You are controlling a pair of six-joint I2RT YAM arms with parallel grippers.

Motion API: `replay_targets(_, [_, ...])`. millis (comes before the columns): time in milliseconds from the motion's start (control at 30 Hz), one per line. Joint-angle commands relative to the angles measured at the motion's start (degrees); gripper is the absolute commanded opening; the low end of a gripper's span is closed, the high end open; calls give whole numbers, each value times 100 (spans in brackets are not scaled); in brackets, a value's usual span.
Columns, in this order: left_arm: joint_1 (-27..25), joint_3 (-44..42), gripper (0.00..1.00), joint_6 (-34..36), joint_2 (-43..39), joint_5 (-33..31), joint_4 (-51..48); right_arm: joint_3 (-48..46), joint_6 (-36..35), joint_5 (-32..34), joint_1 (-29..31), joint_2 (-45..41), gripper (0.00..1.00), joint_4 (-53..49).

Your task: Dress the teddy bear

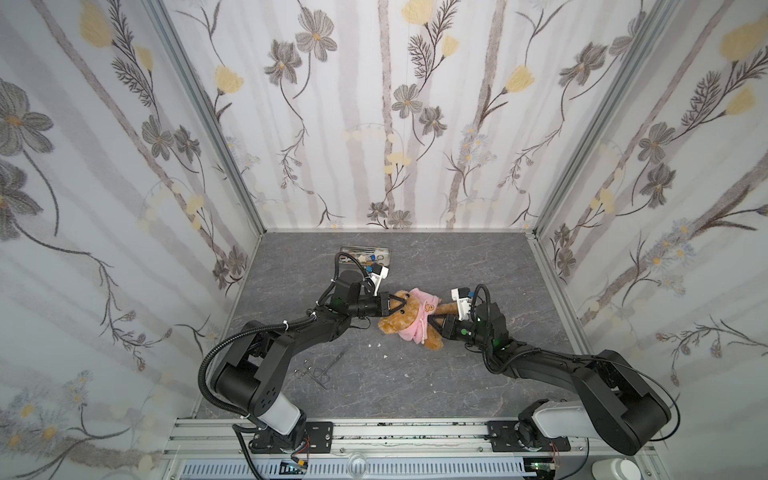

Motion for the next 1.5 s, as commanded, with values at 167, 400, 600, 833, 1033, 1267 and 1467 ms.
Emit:
replay_targets(167, [-82,-23,0,-45,-55,218,521,45,420,144,116,534,18,1103])
replay_targets(400, [-16,-295,0,-574,-270,-1295,524,-480,592,127,90,114,0,1860])
replay_targets(600, [-30,-584,0,-964,-608,-3112,249,-1072,1568,-433,93,330,0,3979])
replay_targets(833, [-99,-374,0,-908,-818,-4234,-720,-1307,2359,-665,117,1098,0,5505])
replay_targets(1033, [-117,-149,0,-498,-898,-4723,-1330,-1451,2240,-483,18,1017,0,5296])
replay_targets(1267, [-77,-23,0,191,-932,-4352,-1455,-1431,1409,63,-328,-54,0,3245])
replay_targets(1467, [204,-38,0,153,-1046,-3731,-1445,-1130,326,754,-477,-1209,0,940])
